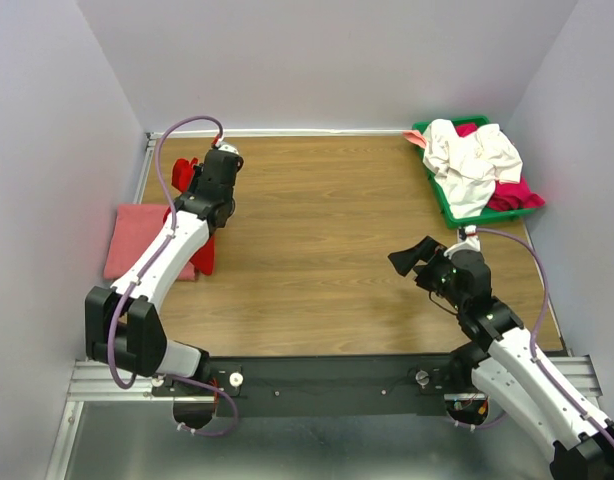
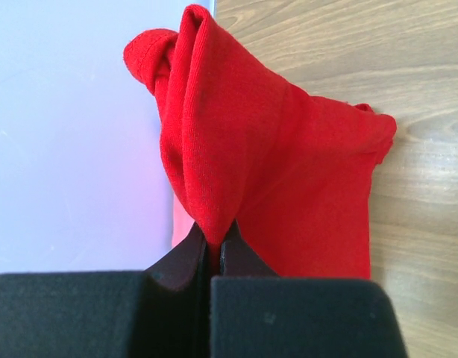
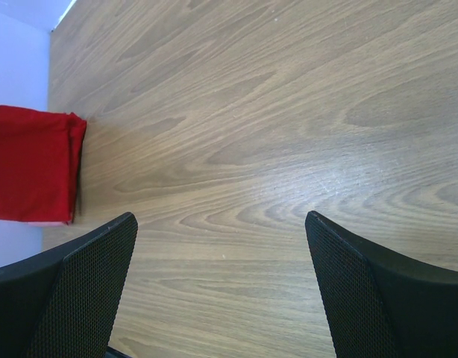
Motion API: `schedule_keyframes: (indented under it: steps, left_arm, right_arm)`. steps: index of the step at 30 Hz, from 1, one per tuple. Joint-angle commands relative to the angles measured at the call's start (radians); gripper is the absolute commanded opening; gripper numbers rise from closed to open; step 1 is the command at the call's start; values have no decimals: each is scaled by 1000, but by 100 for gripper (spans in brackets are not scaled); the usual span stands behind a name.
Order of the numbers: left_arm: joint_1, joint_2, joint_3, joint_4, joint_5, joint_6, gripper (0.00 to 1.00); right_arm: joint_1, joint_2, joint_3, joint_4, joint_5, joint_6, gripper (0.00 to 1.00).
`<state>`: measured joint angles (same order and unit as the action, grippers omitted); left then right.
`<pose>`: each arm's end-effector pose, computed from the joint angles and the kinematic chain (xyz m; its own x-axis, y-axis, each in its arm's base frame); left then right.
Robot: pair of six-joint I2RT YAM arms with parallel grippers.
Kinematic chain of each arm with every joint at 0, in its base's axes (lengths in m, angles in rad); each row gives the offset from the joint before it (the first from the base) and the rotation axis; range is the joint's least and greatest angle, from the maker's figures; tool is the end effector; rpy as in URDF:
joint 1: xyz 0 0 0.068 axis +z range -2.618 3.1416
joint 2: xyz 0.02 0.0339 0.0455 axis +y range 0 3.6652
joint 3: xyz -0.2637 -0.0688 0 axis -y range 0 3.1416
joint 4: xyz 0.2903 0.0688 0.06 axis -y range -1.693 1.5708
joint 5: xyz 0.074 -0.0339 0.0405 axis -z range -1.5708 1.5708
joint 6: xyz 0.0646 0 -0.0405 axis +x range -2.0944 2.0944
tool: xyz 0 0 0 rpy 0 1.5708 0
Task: Fold and stack the t-shirts
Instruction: Neatly place the folded tshirt to the corner
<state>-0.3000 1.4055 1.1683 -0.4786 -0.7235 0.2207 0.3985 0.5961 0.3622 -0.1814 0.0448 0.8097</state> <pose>0.3616 -0.0671 0.2834 -0.6677 0.3783 -0.6412 -0.1123 0.8002 0.5891 0.2083 0.0846 0.1967 -0.5098 0.5702 -0.6442 0.0279 0.7594 0.6501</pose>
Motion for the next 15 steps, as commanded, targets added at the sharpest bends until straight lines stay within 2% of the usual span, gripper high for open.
schedule_keyframes:
  steps: [1,5,9,15]
  left_arm:
    - [18,-45,-7,-11,67,112,0]
    - [30,-57,-5,-5,13,164,0]
    - [38,-72,4,-35,22,215,0]
    - [93,-119,-9,14,5,250,0]
  right_arm:
    - [3,-21,-19,-21,30,-9,100]
    - [3,-19,-16,-21,32,-12,100]
    - [3,-18,-14,-23,21,-17,100]
    - [3,-10,-8,-21,-14,-20,100]
